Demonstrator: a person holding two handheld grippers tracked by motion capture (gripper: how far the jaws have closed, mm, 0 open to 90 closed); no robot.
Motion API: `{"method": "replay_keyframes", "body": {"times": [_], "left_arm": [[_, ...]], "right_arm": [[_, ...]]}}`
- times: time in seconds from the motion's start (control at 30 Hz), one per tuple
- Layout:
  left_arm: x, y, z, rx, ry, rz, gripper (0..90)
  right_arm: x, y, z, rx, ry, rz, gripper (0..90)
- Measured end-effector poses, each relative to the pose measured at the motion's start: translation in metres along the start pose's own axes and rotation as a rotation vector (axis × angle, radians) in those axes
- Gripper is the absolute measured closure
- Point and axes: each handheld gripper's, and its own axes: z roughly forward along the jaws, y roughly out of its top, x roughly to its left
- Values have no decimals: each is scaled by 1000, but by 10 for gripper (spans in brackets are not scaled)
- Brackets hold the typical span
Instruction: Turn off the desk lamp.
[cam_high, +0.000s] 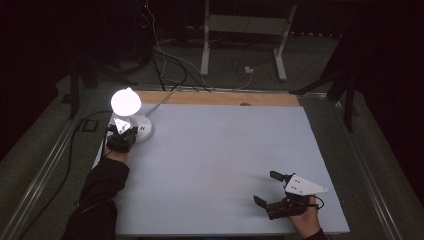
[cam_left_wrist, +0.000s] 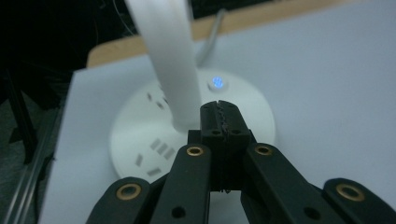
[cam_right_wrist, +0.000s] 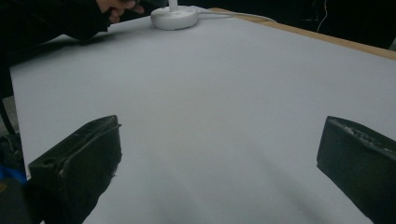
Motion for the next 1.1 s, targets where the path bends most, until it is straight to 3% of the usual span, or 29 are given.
{"method": "replay_keyframes", "body": {"times": [0.07, 0.3, 0.7, 1.1], "left_arm": [[4, 4, -5, -22, -18, -44, 900], [4, 5, -7, -25, -27, -47, 900], [-2, 0, 1, 17, -31, -16, 900], [-2, -6, 8, 53, -38, -20, 900]], "right_arm": [[-1, 0, 0, 1, 1, 6, 0], [0, 0, 0, 1, 2, -1, 0], [0, 0, 0, 2, 3, -1, 0], [0, 0, 0, 1, 3, 1, 0]]}}
